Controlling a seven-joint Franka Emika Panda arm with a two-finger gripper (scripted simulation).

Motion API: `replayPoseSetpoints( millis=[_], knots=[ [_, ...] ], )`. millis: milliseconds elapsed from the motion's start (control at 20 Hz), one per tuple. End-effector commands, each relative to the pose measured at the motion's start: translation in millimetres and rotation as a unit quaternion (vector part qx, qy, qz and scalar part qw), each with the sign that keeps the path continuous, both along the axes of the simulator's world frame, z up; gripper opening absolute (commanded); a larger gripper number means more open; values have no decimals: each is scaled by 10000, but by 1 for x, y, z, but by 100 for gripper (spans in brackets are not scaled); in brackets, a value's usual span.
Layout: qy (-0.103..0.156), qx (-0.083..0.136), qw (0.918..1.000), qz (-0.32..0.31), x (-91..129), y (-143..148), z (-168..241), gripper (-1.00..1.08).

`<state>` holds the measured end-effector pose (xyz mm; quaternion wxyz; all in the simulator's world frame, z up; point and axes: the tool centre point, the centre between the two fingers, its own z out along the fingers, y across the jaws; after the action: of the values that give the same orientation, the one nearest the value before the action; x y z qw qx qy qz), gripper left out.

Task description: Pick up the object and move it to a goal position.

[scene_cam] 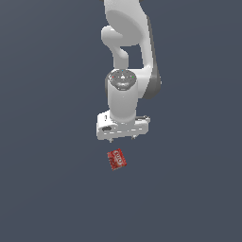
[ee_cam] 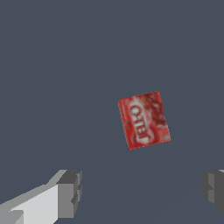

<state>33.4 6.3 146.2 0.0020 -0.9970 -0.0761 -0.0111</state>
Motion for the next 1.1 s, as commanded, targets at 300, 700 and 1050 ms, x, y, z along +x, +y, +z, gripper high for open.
replayPoseSetpoints(
  millis=[300, 700, 1050],
  knots=[
    [70, -37, 9976, 692, 28, -18, -50, 100],
    [102, -41, 9946, 1029, 39, -27, -77, 100],
    [110, -40, 9944, 1052, 39, -28, -82, 100]
  ],
)
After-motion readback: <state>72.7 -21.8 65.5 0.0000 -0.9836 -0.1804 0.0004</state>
